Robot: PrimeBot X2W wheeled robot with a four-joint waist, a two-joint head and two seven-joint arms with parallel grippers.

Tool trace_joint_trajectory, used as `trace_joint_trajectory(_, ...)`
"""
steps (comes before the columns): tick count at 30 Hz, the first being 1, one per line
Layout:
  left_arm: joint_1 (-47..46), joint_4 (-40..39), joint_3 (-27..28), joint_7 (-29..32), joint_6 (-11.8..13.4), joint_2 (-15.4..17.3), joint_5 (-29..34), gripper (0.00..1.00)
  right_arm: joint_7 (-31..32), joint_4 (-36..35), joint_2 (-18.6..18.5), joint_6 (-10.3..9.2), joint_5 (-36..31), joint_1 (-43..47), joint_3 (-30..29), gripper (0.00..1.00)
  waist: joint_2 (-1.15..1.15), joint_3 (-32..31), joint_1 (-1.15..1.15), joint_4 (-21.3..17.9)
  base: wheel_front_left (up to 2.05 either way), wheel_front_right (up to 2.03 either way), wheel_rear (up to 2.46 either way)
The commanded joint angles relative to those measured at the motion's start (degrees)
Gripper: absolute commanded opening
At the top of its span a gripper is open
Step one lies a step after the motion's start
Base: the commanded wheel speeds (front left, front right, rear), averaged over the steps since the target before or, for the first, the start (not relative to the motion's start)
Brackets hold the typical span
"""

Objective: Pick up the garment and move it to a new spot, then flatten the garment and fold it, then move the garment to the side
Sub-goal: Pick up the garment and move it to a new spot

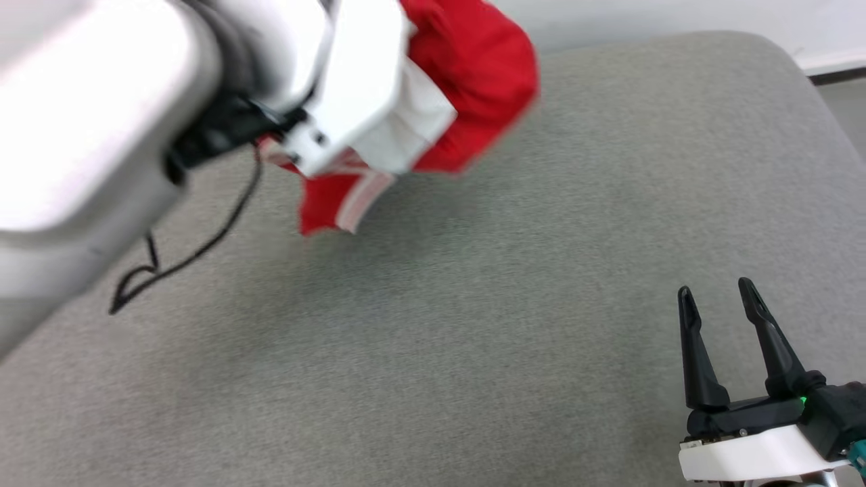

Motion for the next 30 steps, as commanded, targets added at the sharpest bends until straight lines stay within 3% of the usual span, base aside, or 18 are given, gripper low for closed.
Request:
trace_joint_trajectory(1,1.3,-0.2,-1.3,-0.8,0.1,-1.0,-0.6,0.00,-0.1,-0.1,0.1,-0.04,0.4,-0.1,0.2,1.00,0.00,0.6,0.01,-1.4,0.00,0.00,0.00)
trace_joint_trajectory(10,9.1,1.3,-10.8,-4.1,0.1,-8.2,-3.1,0.00,-0.1,-0.4,0.1,-0.04,1.3,-3.2,0.8,1.00,0.00,6.0,0.01,-3.0,0.00,0.00,0.00)
trace_joint_trajectory(15,17.1,0.7,-11.7,-0.8,0.1,-11.2,-0.5,0.00,-0.1,-0.4,0.1,-0.04,1.6,-4.8,1.3,1.00,0.00,9.4,0.01,-3.6,0.00,0.00,0.00)
trace_joint_trajectory(25,28.3,-0.8,-12.2,5.8,0.1,-10.0,6.4,0.00,-0.1,-0.4,0.1,-0.04,2.9,-7.5,1.6,1.00,0.00,14.3,0.01,-4.5,0.00,0.00,0.00)
trace_joint_trajectory(29,29.8,0.0,-12.7,3.5,0.1,-10.3,8.1,0.00,-0.1,-0.2,0.1,-0.04,2.9,-8.0,1.5,1.00,0.00,14.9,0.01,-4.2,0.00,0.00,0.00)
trace_joint_trajectory(30,29.7,0.2,-12.6,2.3,0.1,-10.6,8.4,0.41,-0.1,-0.1,0.1,-0.04,2.7,-7.9,1.5,1.00,0.00,14.6,0.01,-4.0,0.00,0.00,0.00)
